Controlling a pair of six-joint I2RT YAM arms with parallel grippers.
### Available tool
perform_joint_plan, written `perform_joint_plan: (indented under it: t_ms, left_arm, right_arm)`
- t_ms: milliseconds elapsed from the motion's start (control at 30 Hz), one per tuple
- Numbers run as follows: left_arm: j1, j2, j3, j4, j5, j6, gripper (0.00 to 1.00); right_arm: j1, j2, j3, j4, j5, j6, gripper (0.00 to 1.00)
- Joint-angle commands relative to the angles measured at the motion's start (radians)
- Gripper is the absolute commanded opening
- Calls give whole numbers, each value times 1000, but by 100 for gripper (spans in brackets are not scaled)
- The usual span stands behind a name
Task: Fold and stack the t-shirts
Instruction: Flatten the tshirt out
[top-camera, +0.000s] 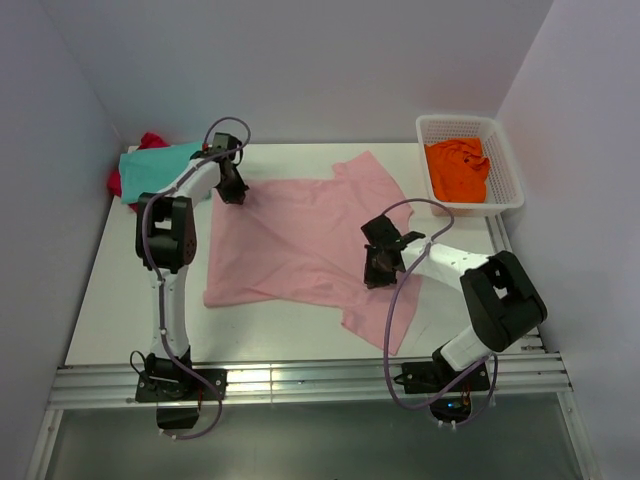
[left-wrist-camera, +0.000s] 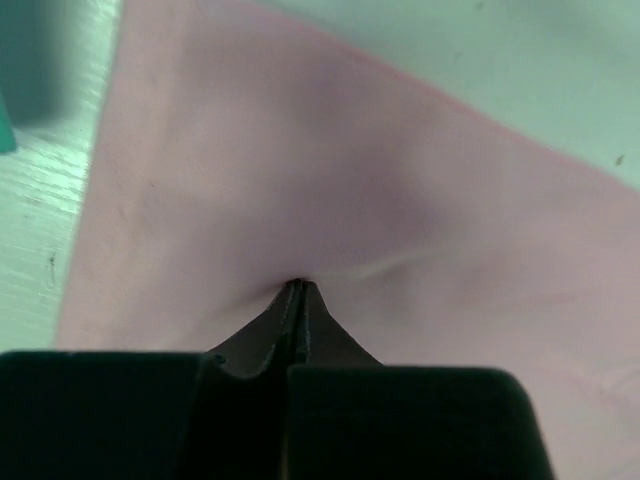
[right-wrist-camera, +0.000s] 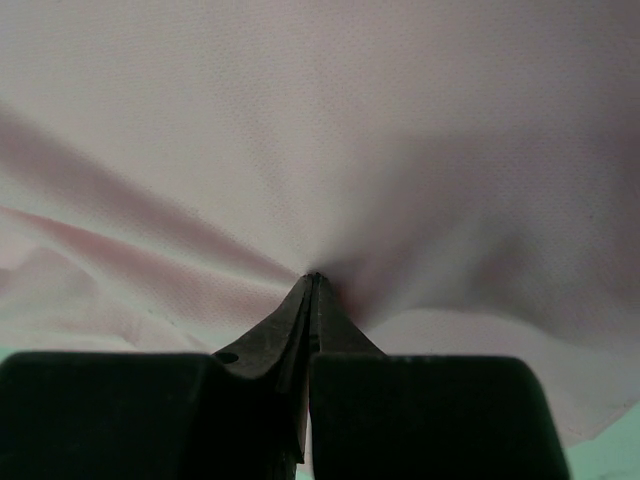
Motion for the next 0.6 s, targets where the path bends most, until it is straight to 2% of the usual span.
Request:
perform_joint_plan:
  t_ms: [0, 33, 67, 100, 133, 167, 200, 233, 267, 300, 433, 567]
  left_arm:
    - [27, -31, 81, -19, -41, 21, 4]
    - [32, -66, 84, -19, -37, 17, 10]
    - [36, -88, 84, -22, -37, 11, 28]
    - [43, -114, 78, -23, -36, -2, 41]
    - [44, -177, 70, -19, -36, -10, 64]
    - [44, -212, 41, -14, -39, -13, 74]
    - [44, -250, 21, 4, -34, -21, 83]
    - [44, -328, 1, 7, -30, -24, 88]
    - [44, -365, -37, 1, -30, -29, 92]
    - [43, -437, -62, -8, -27, -39, 93]
    - [41, -602, -238, -46, 5, -73, 86]
    - [36, -758, -557, -17, 59, -124, 80]
  right_arm:
    - [-19, -14, 34, -173, 122, 23, 0]
    - [-20, -20, 48, -186, 127, 23, 0]
    - [-19, -28, 78, -195, 127, 22, 0]
    - [-19, -49, 97, -213, 128, 19, 1]
    - [-19, -60, 115, -226, 130, 17, 4]
    - [-19, -71, 161, -238, 139, 19, 17]
    - [-19, -89, 184, -267, 141, 17, 27]
    - [-19, -95, 210, -282, 144, 17, 37]
    - [-19, -109, 259, -299, 148, 16, 53]
    - [-19, -115, 282, -327, 148, 14, 57]
    - [-19, -140, 365, -367, 142, 9, 59]
    - [-19, -158, 384, -376, 134, 11, 58]
